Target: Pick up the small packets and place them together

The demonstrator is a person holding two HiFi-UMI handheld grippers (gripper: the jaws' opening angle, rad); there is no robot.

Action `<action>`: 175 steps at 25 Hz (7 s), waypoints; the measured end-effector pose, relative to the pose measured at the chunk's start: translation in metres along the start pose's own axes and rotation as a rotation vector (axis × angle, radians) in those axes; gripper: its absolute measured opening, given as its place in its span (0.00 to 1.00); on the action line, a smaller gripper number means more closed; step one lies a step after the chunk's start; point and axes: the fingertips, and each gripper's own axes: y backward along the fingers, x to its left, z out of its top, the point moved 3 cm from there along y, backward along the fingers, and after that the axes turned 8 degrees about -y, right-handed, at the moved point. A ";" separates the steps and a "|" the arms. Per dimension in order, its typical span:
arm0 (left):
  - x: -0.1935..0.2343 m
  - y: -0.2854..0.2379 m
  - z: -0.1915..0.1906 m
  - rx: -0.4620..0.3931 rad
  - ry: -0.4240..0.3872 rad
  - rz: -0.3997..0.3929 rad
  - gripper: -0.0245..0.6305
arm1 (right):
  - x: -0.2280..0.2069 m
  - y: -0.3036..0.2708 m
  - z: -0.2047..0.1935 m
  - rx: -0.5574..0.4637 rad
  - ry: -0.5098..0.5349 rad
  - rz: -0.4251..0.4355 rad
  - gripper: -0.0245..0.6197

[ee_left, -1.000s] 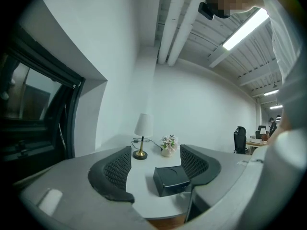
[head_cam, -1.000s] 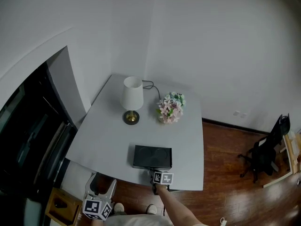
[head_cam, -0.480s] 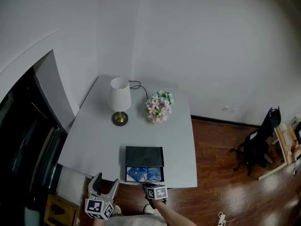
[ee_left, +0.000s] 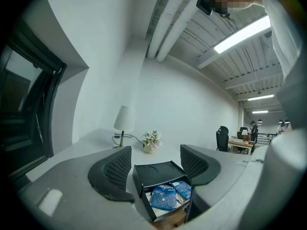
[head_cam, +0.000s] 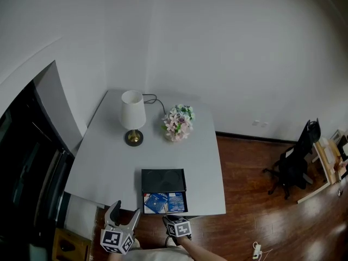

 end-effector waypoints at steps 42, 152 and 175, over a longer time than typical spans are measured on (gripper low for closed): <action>0.017 -0.022 0.036 -0.084 -0.063 0.019 0.52 | 0.043 0.060 0.116 -0.115 0.963 0.187 0.58; 0.028 -0.032 0.028 -0.073 -0.047 0.032 0.52 | -0.036 -0.019 0.080 0.369 0.776 0.014 0.53; 0.039 -0.035 0.023 -0.065 -0.032 0.043 0.52 | -0.042 -0.023 0.077 0.372 0.641 -0.043 0.62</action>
